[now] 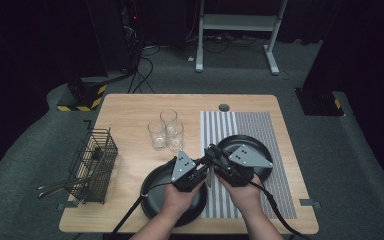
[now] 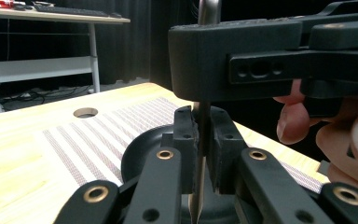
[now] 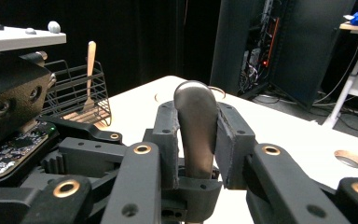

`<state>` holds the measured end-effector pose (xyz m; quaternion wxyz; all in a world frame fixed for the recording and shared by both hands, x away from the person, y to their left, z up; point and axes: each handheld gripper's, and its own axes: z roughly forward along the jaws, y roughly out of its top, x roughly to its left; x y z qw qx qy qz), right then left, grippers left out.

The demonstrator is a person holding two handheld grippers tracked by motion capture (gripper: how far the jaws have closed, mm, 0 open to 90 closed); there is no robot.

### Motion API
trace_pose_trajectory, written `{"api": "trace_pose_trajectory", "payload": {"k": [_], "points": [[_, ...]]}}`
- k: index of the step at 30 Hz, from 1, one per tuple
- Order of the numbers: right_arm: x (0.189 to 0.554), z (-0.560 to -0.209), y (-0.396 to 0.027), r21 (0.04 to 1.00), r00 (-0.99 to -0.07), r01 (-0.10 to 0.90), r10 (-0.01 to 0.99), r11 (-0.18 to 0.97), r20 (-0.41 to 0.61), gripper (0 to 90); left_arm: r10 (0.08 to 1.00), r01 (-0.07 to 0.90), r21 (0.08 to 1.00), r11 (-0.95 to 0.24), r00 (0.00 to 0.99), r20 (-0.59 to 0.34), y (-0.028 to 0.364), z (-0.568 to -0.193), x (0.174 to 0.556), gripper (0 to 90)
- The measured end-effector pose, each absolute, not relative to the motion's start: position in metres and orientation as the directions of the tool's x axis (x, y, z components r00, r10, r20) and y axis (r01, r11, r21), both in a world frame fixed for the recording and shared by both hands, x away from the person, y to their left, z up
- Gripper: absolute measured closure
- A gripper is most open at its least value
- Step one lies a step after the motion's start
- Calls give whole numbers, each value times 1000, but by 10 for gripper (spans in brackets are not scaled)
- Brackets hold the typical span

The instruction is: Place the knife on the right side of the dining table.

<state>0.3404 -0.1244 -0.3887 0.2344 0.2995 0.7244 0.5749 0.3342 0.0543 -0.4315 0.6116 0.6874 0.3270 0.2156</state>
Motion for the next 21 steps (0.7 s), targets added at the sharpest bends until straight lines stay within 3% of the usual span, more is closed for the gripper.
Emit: {"api": "trace_pose_trajectory", "payload": {"k": [21], "points": [[343,-389,-126,973,-706,171,708,157,10,722,706,197,980,-33,698,-117,67,-432,332,716]]}}
